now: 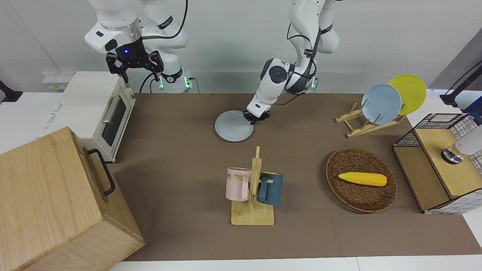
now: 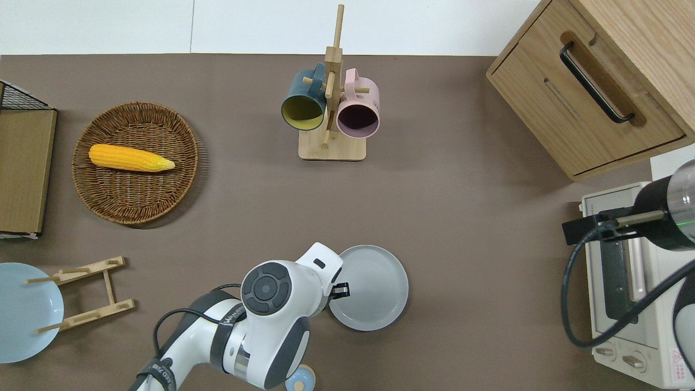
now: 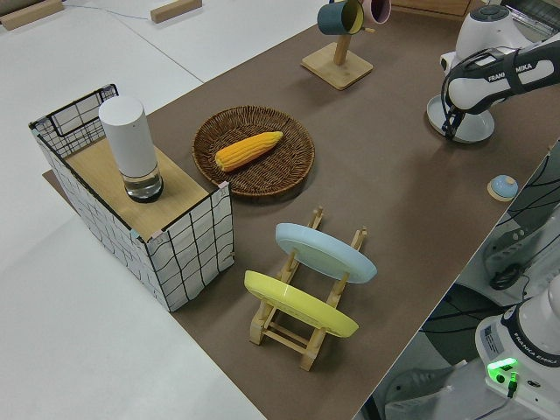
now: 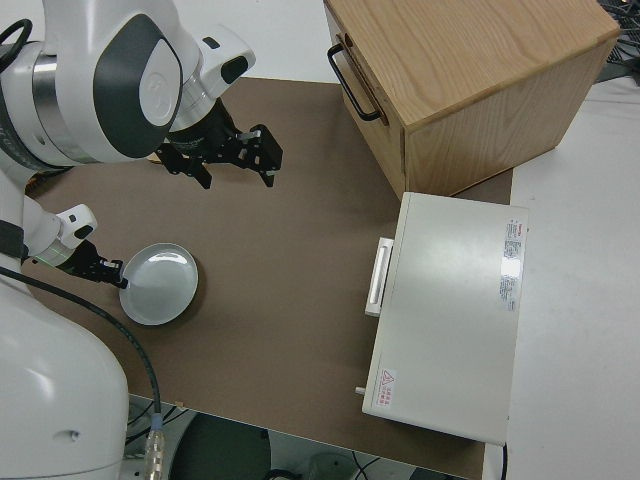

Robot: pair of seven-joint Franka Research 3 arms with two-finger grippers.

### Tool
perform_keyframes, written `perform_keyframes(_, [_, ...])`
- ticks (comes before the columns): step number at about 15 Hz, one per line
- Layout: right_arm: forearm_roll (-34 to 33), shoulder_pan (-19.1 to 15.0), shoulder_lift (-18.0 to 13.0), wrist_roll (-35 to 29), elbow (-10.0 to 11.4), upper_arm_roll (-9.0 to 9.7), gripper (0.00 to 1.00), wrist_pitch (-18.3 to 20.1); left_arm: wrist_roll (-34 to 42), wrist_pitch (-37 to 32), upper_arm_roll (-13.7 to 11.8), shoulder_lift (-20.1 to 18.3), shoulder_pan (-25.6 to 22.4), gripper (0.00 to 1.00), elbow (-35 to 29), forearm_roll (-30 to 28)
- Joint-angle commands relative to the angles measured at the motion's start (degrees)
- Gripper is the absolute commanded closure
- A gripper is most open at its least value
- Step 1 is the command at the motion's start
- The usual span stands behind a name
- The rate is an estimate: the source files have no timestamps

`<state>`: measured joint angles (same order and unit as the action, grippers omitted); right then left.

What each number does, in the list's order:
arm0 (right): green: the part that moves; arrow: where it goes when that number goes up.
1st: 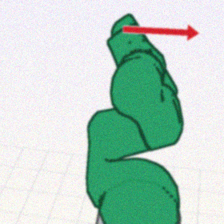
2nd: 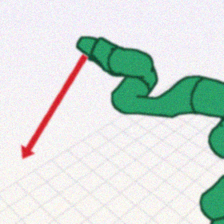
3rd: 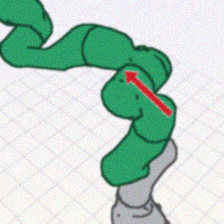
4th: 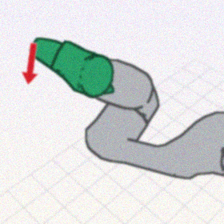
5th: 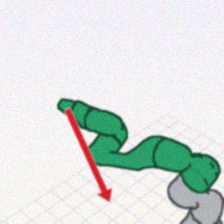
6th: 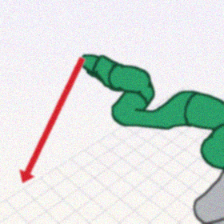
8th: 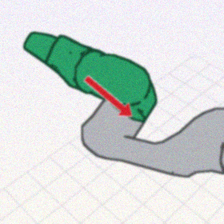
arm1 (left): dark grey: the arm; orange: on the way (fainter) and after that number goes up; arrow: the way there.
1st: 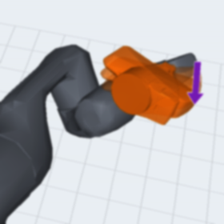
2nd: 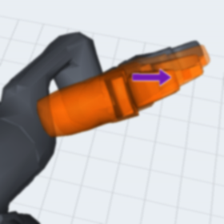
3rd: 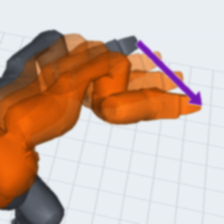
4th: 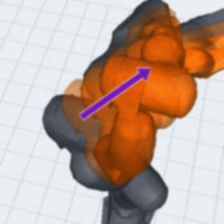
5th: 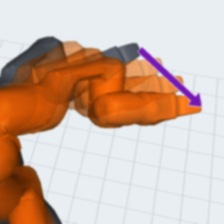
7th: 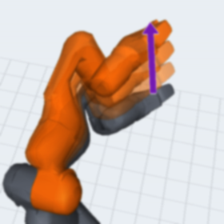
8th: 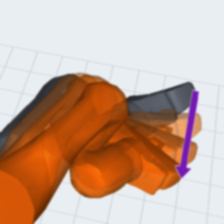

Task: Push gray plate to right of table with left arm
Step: 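Push the gray plate across the table away from the left arm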

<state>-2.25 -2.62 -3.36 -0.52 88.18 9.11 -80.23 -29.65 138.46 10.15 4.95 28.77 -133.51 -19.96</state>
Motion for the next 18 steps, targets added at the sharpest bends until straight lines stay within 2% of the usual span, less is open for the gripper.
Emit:
perform_keyframes(1, [0.0,-0.5,-0.6,0.4,0.2,0.3,0.005,0.7,-8.6,3.4,4.8,5.7,0.6,1.0,5.6,-1.0])
perform_keyframes(5, [0.1,-0.5,-0.6,0.4,0.2,0.3,0.005,0.7,-11.1,4.8,6.5,6.1,1.2,1.0,7.0,-1.0])
perform_keyframes(8, [0.0,-0.5,-0.6,0.4,0.2,0.3,0.005,0.7,-13.9,7.9,6.5,10.9,4.2,1.0,10.4,-0.6])
perform_keyframes(10, [0.0,-0.5,-0.6,0.4,0.2,0.3,0.005,0.7,-15.1,8.0,6.5,11.8,4.8,0.99,11.5,-0.3])
perform_keyframes(12, [0.1,-0.5,-0.6,0.4,0.2,0.3,0.005,0.7,-15.3,7.9,6.5,11.8,4.9,0.41,11.7,0.2])
perform_keyframes(13, [0.1,-0.5,-0.6,0.4,0.2,0.3,0.005,0.7,-15.0,7.7,6.3,11.8,4.8,0.16,11.7,1.0])
perform_keyframes(14, [0.1,-0.5,-0.6,0.4,0.2,0.3,0.005,0.7,-15.2,7.0,6.0,11.7,4.5,0.0,11.7,3.0])
perform_keyframes(16, [0.0,-0.5,-0.6,0.4,0.2,0.3,0.005,0.7,-14.6,3.5,5.3,10.6,4.2,0.0,11.7,5.4])
perform_keyframes(18, [0.1,-0.5,-0.6,0.4,0.2,0.3,0.005,0.7,-11.0,-2.2,2.7,7.9,3.4,0.0,11.8,10.4])
